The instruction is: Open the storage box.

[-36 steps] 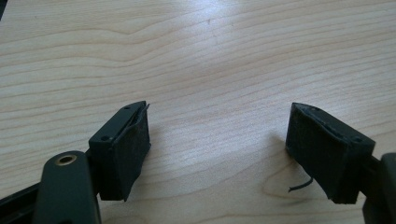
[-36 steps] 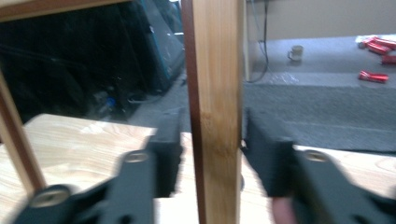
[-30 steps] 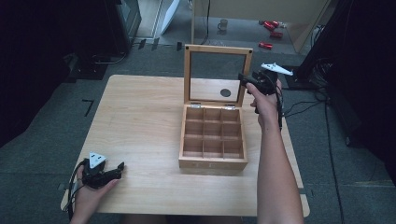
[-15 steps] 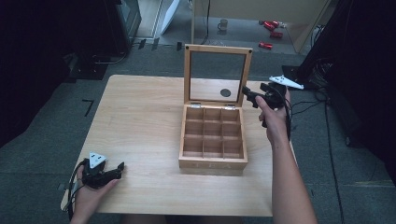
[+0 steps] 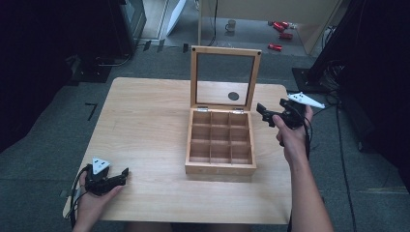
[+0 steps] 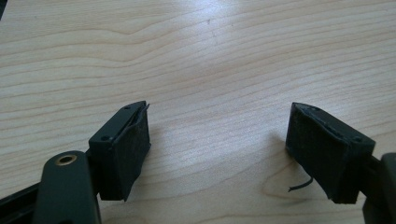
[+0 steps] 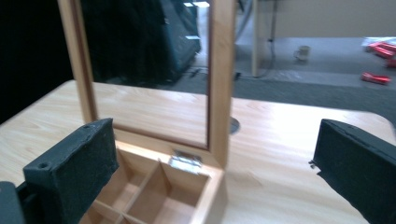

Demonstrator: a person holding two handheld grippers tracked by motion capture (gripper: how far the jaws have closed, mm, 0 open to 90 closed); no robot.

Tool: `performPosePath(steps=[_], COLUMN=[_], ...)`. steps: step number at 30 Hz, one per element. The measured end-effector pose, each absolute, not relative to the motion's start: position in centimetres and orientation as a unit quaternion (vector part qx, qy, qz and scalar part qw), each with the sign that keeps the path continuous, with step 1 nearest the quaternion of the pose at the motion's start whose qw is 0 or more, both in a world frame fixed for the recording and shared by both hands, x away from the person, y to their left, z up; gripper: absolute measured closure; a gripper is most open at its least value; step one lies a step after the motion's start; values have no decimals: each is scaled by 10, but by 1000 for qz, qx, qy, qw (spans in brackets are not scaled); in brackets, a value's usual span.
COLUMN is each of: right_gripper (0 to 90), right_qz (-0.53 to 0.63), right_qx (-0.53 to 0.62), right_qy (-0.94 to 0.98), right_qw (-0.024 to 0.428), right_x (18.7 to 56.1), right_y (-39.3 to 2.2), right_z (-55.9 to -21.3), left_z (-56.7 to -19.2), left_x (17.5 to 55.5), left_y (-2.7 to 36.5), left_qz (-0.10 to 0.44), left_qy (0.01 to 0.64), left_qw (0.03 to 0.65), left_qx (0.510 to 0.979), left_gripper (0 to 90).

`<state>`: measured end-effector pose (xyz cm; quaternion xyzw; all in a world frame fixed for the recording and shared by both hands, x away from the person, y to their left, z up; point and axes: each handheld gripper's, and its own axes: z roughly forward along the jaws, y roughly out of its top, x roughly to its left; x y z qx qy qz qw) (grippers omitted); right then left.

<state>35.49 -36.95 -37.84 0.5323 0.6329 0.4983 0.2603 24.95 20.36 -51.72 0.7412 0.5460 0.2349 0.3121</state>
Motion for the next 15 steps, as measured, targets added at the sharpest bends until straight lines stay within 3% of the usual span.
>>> performPosePath(steps=[15], right_gripper=[0], right_qz=[483], right_qx=[550], right_qy=[629], right_qw=[263], right_x=[295], right_y=[-384], right_z=[-409], left_z=[-517], left_x=[249], left_y=[204], left_qz=[235], left_qy=[546], left_qw=[312], left_qx=[741], left_gripper=[221])
